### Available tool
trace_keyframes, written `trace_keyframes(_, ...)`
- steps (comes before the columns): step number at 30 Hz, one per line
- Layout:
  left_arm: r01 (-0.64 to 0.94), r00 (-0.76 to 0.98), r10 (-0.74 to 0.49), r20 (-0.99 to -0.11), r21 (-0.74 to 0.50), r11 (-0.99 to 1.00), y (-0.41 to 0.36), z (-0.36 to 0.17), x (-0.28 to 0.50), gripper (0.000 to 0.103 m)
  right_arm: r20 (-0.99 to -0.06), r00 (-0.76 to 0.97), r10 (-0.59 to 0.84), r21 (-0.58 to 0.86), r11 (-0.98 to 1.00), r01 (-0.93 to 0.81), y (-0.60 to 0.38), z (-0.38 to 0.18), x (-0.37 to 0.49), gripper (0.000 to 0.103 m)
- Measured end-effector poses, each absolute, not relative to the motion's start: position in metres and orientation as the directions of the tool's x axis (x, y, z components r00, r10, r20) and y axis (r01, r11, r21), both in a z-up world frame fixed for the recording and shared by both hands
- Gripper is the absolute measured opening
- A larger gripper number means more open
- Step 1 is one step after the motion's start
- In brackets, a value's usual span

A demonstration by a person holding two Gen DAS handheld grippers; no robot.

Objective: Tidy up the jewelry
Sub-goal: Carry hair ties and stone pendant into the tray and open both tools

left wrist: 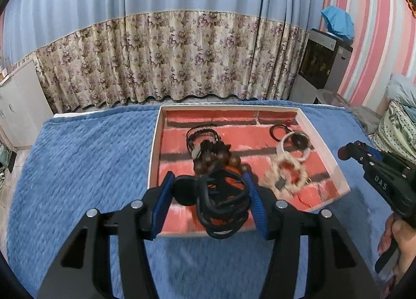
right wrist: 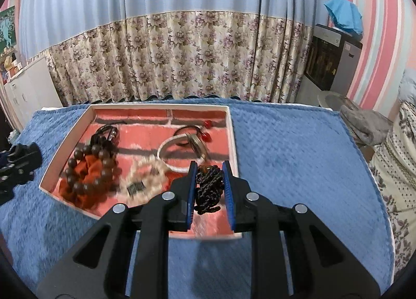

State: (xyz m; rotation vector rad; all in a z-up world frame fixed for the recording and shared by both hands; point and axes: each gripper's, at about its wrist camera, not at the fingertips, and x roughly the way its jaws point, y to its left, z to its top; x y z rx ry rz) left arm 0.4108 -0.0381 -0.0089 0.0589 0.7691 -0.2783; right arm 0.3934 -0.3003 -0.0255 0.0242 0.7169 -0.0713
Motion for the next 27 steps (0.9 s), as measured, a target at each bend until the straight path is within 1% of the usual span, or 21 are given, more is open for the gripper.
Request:
trace_keyframes(11,0.257,0.659,-0.201,-0.725,-0.034,0.966,-0.047,-0.053,0.466,0.054,-0.680,0.731,-0.048,0.008,0.997,0.073,-0.292,-0.056,0.442,0.020)
trace_keyframes(15,0.248,0.652,-0.194,-0.733,-0.037,0.968,-0.043,-0.066,0.471,0.054,-0.699,0.713,-0.050,0.007,0.997,0.077,-0.294,-0.069,0.448,0.020)
trace_keyframes(20,0.241,0.641,-0.178,-0.747,-0.025,0.970,-0.042,-0.078,0.474,0.055,-0.697,0.714,-0.058,-0.002,0.997,0.079,-0.292,-0.077,0.445,0.020)
trace_keyframes(26,0.233,0.643,-0.177,-0.745,-0.030,0.972,-0.039,-0.081,0.469,0.055,-0.721,0.691,-0.053,-0.008,0.998,0.067,-0.288,-0.094,0.434,0.021)
trace_keyframes(27,0.233,0.643,-0.175,-0.745,-0.027,0.972,-0.038,-0.080,0.467,0.058,-0.723,0.688,-0.053,-0.012,0.998,0.064,-0.287,-0.096,0.432,0.021)
